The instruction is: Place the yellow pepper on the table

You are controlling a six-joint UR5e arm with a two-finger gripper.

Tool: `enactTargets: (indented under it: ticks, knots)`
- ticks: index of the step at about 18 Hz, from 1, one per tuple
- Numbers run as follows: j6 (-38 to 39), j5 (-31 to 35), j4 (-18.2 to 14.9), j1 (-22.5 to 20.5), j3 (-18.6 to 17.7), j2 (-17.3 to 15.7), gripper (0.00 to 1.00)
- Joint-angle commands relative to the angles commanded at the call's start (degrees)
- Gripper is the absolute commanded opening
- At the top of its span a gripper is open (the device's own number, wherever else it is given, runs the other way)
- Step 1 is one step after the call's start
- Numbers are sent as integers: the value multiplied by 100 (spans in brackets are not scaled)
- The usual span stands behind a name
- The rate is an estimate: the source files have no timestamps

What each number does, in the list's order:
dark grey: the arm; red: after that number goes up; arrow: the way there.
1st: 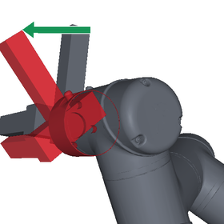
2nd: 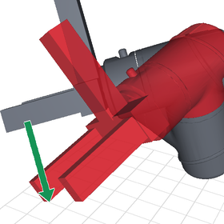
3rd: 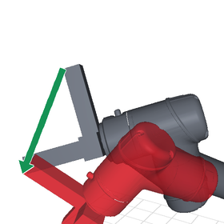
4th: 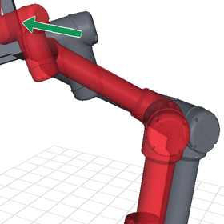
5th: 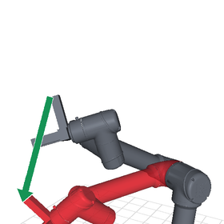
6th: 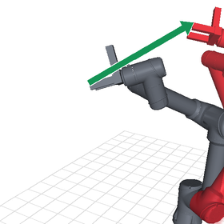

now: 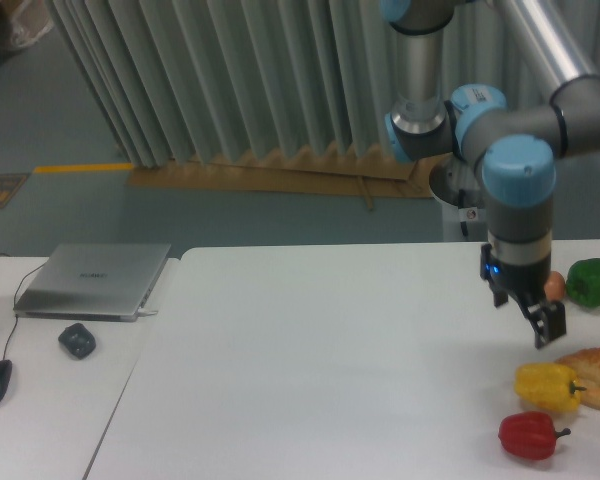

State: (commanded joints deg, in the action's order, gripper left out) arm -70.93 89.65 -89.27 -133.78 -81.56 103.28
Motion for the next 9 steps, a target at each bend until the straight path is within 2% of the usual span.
enactTargets:
  ticks: [2,6,9]
  knots:
    - [70,-35,-99,212,-9,-71,100]
    - [254,-412,-161,291,-17,-177,100]
    - [255,-413,-240,379,-26,-195,100]
